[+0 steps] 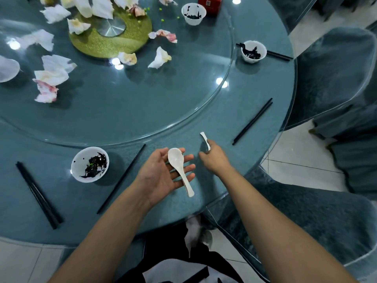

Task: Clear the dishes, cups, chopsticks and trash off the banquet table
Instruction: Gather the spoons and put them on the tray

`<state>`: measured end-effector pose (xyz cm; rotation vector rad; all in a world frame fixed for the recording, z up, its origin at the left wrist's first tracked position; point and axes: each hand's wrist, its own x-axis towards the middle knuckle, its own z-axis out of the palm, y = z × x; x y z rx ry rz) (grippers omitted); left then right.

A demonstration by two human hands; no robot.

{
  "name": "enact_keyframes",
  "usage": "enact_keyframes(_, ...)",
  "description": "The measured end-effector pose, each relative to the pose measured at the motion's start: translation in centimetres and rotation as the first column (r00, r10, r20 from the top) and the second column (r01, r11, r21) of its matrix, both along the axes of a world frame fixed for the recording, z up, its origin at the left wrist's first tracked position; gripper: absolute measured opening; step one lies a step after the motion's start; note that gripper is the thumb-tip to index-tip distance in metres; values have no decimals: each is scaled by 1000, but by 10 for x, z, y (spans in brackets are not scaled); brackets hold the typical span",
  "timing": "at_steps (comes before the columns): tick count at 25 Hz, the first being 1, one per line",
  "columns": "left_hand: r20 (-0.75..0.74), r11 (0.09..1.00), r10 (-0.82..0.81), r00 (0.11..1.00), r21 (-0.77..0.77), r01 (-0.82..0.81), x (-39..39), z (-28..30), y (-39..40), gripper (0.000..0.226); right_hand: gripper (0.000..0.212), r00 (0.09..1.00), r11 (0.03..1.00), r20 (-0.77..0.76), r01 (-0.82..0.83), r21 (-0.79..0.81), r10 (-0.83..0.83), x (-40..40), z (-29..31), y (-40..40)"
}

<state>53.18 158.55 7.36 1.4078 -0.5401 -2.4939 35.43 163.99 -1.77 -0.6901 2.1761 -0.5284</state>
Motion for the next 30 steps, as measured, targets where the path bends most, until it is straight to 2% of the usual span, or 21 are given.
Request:
enact_keyframes(2,10,1000,11,1000,12,-11,2,-4,-4,44,64,1000,1000,8,10,6,-10,0,-4,-10)
enact_keyframes(8,46,999,34,998,34,-36,8,-16,-17,44,54,996,994,38,71,84,-75,-1,-20,-41)
enact_keyframes(12,58,998,40,998,42,-43,10,-20,-24,44,54,999,990,35,17,142,-22,0,-21,-45)
enact_keyframes(19,39,999,-10,999,43,8,-2,-22,-31,46,44,991,981,-65,-101,165,113,16,-14,-28)
enact_keyframes(26,20,998,-51,998,48,50,-10,-24,-32,46,30,919,941,-240,-266,210,313,20,-9,-14)
enact_keyframes(30,26,997,-58,998,44,57,-10,-23,-33,46,24,894,951,-339,-234,203,293,18,-9,-13)
